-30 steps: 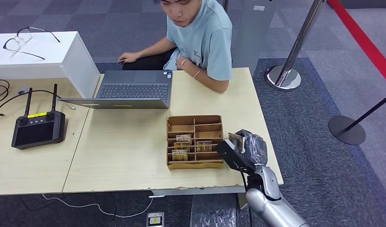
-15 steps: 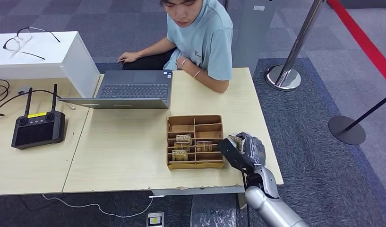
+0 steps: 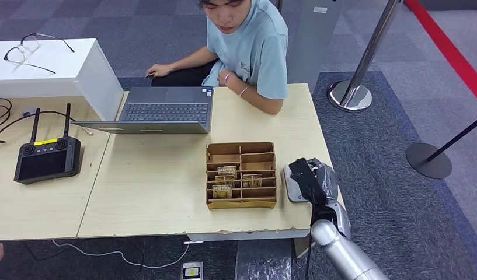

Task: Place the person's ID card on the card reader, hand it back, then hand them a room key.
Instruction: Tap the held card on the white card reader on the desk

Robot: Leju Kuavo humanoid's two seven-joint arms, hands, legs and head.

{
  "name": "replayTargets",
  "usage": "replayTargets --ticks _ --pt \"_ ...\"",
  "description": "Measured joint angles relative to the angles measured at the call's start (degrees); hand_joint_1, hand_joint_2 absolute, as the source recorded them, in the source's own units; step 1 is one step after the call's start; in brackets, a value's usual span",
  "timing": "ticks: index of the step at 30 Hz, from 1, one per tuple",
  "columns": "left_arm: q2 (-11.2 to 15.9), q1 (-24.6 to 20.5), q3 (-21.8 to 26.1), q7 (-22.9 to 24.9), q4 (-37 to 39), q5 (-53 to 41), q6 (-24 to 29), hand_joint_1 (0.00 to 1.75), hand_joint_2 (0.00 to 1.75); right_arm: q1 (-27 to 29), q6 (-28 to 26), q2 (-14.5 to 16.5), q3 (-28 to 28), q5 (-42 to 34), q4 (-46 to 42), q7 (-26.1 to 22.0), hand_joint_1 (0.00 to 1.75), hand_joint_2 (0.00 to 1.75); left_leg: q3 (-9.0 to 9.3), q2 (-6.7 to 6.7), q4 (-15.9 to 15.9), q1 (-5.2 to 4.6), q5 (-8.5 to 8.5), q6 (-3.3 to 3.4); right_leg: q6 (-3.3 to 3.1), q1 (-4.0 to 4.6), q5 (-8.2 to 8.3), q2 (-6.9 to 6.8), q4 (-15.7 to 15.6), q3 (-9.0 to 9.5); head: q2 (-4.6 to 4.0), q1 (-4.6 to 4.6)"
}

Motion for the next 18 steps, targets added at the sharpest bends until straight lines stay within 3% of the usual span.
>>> replayTargets --ticks 18 --pt "0.00 -0.01 0.00 0.00 -0.01 0.09 0.03 0.00 1.75 -0.85 -0.10 1.17 -1.05 -2.46 5.01 -0.86 1.75 1.75 0.02 0.01 0.00 0.00 0.00 0.00 0.00 0.00 0.00 0.00 0.00 0.02 0.00 -0.01"
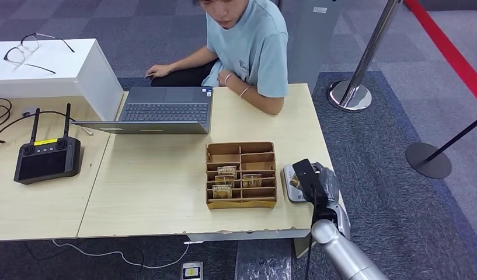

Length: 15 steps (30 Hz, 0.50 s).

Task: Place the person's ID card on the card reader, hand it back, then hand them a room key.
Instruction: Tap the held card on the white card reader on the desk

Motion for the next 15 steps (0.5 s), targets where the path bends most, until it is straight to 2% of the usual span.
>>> replayTargets --ticks 15 --pt "0.00 -0.01 0.00 0.00 -0.02 -0.10 0.04 0.00 1.75 -1.25 -0.02 0.87 0.86 0.83 2.73 1.37 1.75 1.75 0.03 0.01 0.00 0.00 0.00 0.00 0.00 0.00 0.00 0.00 0.00 0.02 0.01 -0.01"
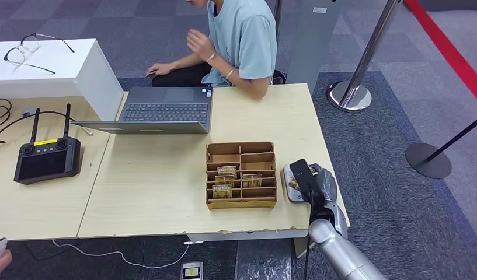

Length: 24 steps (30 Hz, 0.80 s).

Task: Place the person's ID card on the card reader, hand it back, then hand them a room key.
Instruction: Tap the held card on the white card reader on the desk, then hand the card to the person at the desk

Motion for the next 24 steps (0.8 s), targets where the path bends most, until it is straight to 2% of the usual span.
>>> replayTargets --ticks 12,24 --pt "-0.02 -0.01 0.00 0.00 0.00 -0.13 0.00 0.00 1.75 -1.39 -0.16 0.15 2.04 -3.09 3.50 -0.61 1.75 1.75 0.13 0.05 0.00 0.02 0.00 0.00 0.00 0.01 0.00 0.04 0.00 0.10 0.00 0.01" --pt "-0.02 0.01 0.00 0.00 0.00 -0.13 0.00 0.00 1.75 -1.58 -0.25 0.15 1.96 -0.05 3.94 -1.99 1.75 1.75 0.19 0.05 0.01 0.01 0.00 0.00 0.01 0.01 0.01 0.04 0.00 0.18 0.00 0.01"
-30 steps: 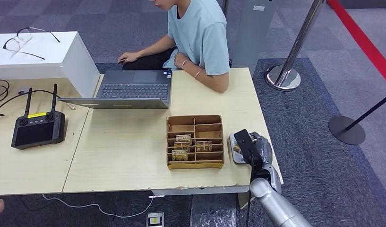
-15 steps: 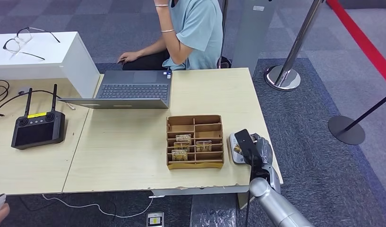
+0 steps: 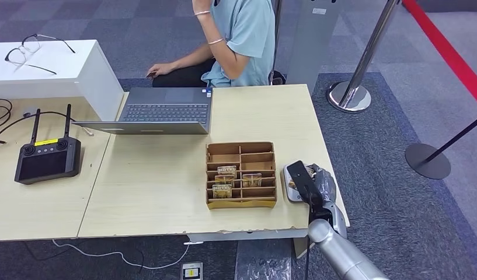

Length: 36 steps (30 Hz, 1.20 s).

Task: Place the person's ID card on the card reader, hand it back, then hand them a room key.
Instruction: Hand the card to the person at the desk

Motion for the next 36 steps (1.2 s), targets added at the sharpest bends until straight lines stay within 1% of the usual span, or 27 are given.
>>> replayTargets --ticks 4,8,14,23,30,36 --pt "0.00 0.00 0.00 -0.20 0.00 0.16 0.05 0.00 1.75 0.24 -0.06 -0.06 -0.02 0.43 -2.53 0.53 1.75 1.75 -0.01 0.01 0.00 0.00 0.00 0.00 0.01 0.00 0.01 0.02 0.00 -0.02 -0.01 0.00" --pt "0.00 0.02 0.00 -0.46 0.01 0.34 0.09 0.00 1.75 0.41 -0.06 -0.11 -0.01 2.17 -7.51 1.09 1.75 1.75 -0.02 0.00 0.00 0.00 0.00 0.00 0.01 0.00 0.01 0.03 0.00 -0.05 0.00 -0.01" --pt "0.00 0.03 0.00 -0.57 0.02 0.42 0.11 0.00 1.75 0.47 -0.05 -0.32 0.18 6.00 -15.62 3.28 1.75 1.75 -0.07 0.00 -0.01 0.00 0.00 0.00 0.00 0.01 0.00 0.03 0.01 -0.08 -0.01 0.00" --pt "0.00 0.05 0.00 -0.89 0.02 0.35 0.10 0.00 1.75 0.50 0.05 -0.54 0.63 7.45 -25.37 3.92 1.75 1.75 -0.14 0.00 -0.01 0.00 0.00 0.00 0.00 0.00 0.00 0.02 0.01 -0.13 0.00 0.00" --pt "0.00 0.03 0.00 -0.71 0.02 -0.26 0.04 0.00 1.75 -0.80 0.12 -1.29 1.60 7.75 -28.21 6.10 1.75 1.75 -0.15 0.00 0.00 0.00 0.00 0.00 0.01 0.00 0.00 0.02 0.01 -0.13 0.00 0.00" --pt "0.00 -0.02 -0.01 -1.07 0.02 -1.15 0.08 0.00 1.75 -4.55 0.56 -1.64 3.37 6.71 -27.92 7.06 1.75 1.75 -0.17 -0.01 -0.01 0.00 0.00 0.00 0.01 0.00 0.01 0.02 0.01 -0.15 0.00 0.00"
